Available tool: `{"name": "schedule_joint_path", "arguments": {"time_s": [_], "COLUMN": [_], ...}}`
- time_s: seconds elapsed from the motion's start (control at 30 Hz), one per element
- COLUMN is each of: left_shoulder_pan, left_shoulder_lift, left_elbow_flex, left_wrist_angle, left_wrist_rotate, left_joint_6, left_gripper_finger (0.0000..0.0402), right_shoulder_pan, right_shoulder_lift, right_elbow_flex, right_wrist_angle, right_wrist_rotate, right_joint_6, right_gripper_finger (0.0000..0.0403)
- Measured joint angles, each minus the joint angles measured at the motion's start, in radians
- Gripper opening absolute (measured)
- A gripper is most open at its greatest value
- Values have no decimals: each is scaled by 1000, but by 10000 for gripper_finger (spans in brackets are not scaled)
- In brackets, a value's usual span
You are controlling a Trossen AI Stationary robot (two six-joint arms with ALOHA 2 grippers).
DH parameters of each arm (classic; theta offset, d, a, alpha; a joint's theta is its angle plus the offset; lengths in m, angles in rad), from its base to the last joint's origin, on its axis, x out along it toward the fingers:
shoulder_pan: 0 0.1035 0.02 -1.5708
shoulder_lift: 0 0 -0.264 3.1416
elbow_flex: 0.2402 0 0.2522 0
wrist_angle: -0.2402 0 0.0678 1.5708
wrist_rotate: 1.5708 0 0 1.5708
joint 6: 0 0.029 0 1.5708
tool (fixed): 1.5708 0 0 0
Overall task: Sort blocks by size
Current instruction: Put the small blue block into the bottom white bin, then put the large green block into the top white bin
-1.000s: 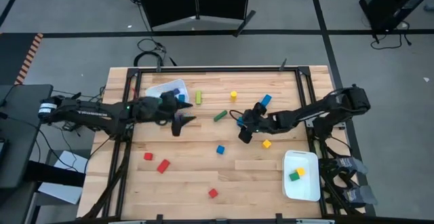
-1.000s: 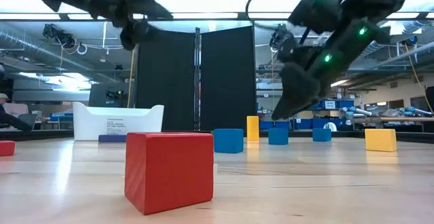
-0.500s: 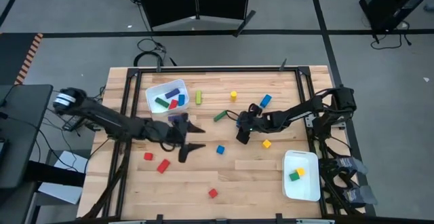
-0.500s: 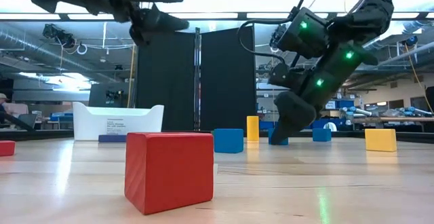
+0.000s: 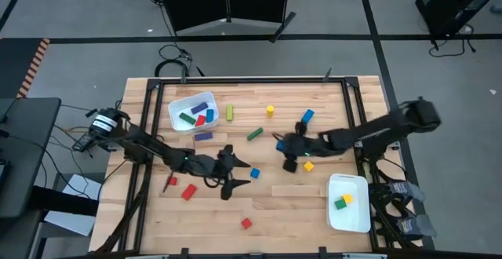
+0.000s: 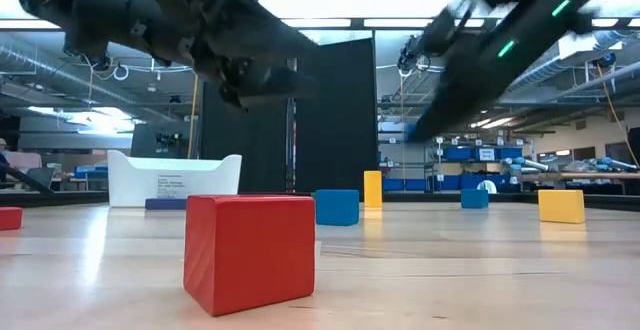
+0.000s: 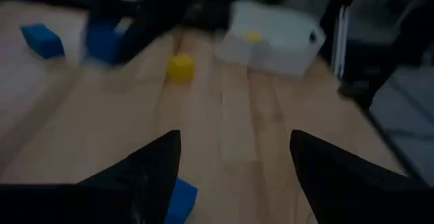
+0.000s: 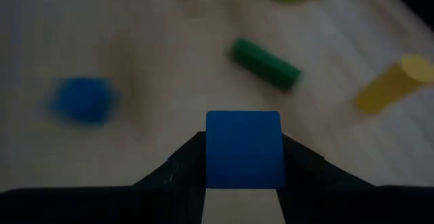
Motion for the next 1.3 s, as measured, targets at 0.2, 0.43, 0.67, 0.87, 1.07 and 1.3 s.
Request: {"name": "schedule_joint_path", "arguments": {"time_s": [0.2, 0.43, 0.67, 0.87, 1.07, 1.3], "left_shoulder_pan": [6, 42, 76, 82, 82, 100], "left_shoulder_lift": [37, 31, 36, 36, 36, 18], "left_elbow_flex": [112, 171, 200, 223, 227, 227], "left_wrist_angle": [-220, -376, -488, -567, -592, -582], "left_wrist_rotate": [5, 51, 113, 159, 168, 97], "left_joint_6": [68, 127, 132, 163, 164, 134], "left_gripper_finger": [284, 284, 284, 284, 284, 284], "right_shoulder_pan": [310, 690, 859, 898, 899, 800], "right_shoulder_lift": [-252, -326, -224, -118, -107, -109], "right_elbow_flex": [0, 84, 201, 201, 230, 298], "right_wrist_angle": [-350, -700, -941, -995, -1002, -1053], "right_wrist_rotate": [-52, -85, -209, -261, -117, 236], "right_joint_6": [264, 764, 1108, 1224, 1244, 1116], "right_gripper_finger": [141, 141, 141, 249, 379, 361]}}
